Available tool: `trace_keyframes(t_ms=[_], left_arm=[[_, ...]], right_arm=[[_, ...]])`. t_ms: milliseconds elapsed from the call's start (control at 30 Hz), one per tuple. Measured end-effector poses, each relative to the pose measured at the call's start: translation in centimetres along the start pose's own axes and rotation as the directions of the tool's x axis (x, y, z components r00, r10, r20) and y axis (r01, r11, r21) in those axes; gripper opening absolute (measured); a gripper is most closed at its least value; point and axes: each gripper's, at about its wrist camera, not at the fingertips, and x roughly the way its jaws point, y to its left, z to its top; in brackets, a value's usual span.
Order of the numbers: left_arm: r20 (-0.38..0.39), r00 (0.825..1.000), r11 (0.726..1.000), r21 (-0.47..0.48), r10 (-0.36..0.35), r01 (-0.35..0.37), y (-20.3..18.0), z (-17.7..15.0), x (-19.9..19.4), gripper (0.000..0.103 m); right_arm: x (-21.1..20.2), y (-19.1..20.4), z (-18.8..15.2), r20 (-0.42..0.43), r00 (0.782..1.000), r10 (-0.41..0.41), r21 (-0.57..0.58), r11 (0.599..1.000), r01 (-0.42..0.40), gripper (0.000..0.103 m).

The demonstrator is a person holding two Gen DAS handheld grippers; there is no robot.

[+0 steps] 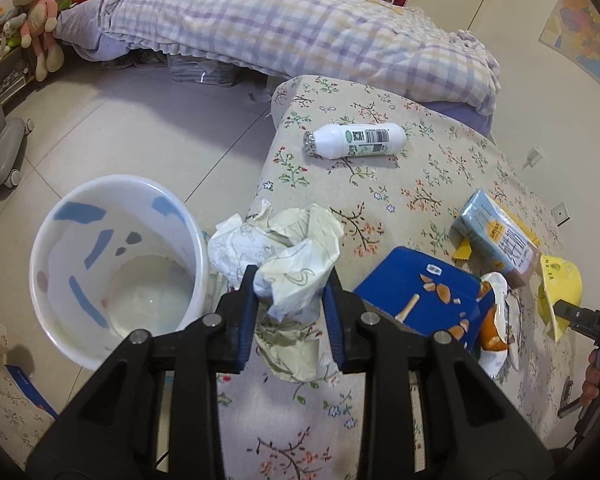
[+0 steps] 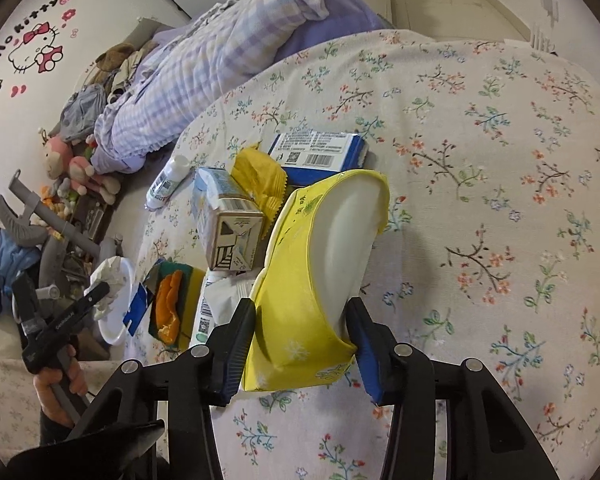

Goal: Collect trash
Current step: 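Carry paper and yellow lid over the wastebasket and release both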

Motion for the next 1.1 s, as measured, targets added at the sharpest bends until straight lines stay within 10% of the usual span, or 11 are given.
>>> trace_keyframes(t_ms=[600,1100], left_arm=[[0.015,1.000,0.999,-0.049,0.014,-0.013,2.4,-2.6,-3.4,0.033],[0.030,0.994,0.982,-0.161,0.109,-0.103,9.8,-3.3,-4.7,0.033]], right_arm=[[-3.3,5.5,-0.7,0.090,0.991,0.102,-0.070,0.993,-0.096,0.048],[6.6,20.3,-0.8,-0.083,0.970,0.227,-0.262,0.935,-0.241,0.048]])
